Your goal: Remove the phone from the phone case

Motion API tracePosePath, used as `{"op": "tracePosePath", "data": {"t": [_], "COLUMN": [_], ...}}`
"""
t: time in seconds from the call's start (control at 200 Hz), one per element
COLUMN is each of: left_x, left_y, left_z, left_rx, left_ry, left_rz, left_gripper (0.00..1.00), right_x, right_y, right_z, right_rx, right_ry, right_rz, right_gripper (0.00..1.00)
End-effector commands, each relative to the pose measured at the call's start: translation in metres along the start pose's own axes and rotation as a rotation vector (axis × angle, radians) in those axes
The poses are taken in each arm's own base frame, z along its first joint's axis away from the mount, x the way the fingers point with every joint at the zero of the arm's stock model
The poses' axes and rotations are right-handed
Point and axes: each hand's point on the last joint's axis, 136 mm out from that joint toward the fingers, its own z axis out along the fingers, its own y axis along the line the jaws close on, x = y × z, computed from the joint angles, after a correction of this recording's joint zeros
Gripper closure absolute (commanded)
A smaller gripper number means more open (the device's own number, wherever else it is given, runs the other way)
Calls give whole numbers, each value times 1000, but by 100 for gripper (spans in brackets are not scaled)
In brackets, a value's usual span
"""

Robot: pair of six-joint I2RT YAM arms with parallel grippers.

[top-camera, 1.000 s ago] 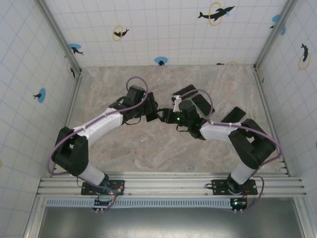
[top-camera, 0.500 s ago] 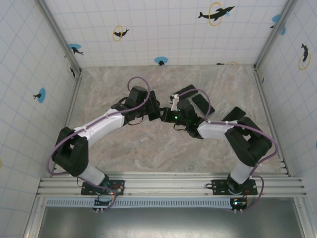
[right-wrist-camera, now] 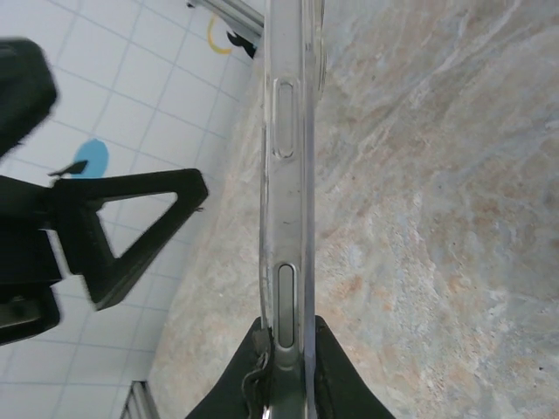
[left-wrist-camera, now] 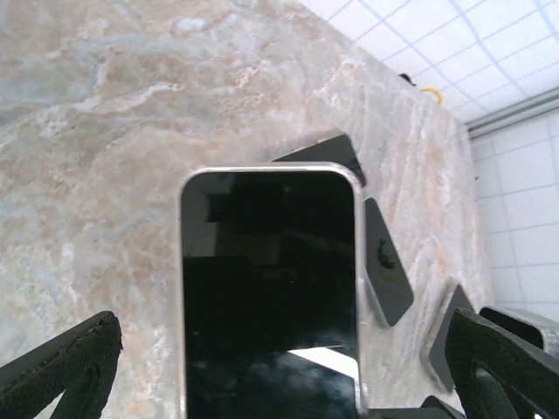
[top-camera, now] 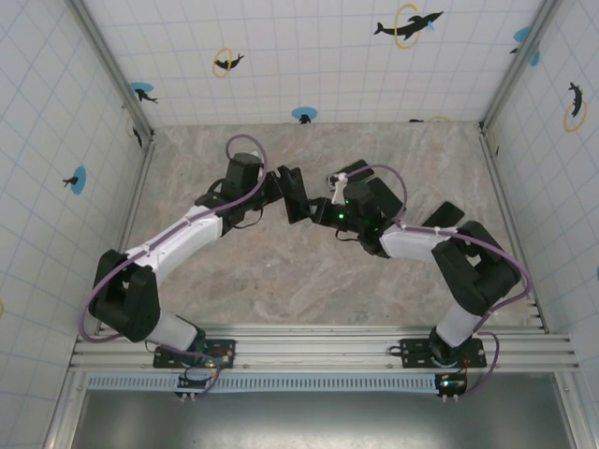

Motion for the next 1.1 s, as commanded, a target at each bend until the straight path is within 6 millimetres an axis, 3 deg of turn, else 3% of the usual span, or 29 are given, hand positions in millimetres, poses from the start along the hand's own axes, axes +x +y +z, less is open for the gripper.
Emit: {"op": "tracePosePath", "data": {"t": [0.0,0.145,0.285,0.355,0.375,0.41,0.606,0.721,0.796,0.901,1.096], "left_x": [-5,-16,-21,-19,-30,-31,-43,-42,-41,-41,-36], "left_y": [-30,-39,-61,-71,-63,-64,-85,-88,-94,-98,-105], "left_z": [-3,-2,-1,0,-1,-1,-10,-10,-13,-14,-16], "left_rx": [173,269,392,448,446,471,595,616,651,681,733], "left_ry": [41,50,83,116,102,112,116,133,145,157,192], "left_rz": [52,85,95,98,83,78,79,75,71,65,69], "left_gripper": [2,8,18,22,24,27,40,42,52,55,61], "right_x": [-25,-30,-36,-38,-40,-39,-40,-45,-43,-42,-45], "right_y": [58,71,77,77,77,77,71,62,61,58,67], "right_z": [-23,-37,-49,-54,-56,-57,-65,-72,-72,-72,-70], "right_rx": [-224,-286,-321,-333,-339,-348,-346,-345,-347,-348,-387], "right_ry": [-49,-46,-60,-63,-64,-58,-47,-74,-63,-58,-45], "right_rz": [-2,29,67,99,108,125,162,199,208,242,268], "right_gripper": [100,100,100,100,100,100,100,100,100,100,100]}}
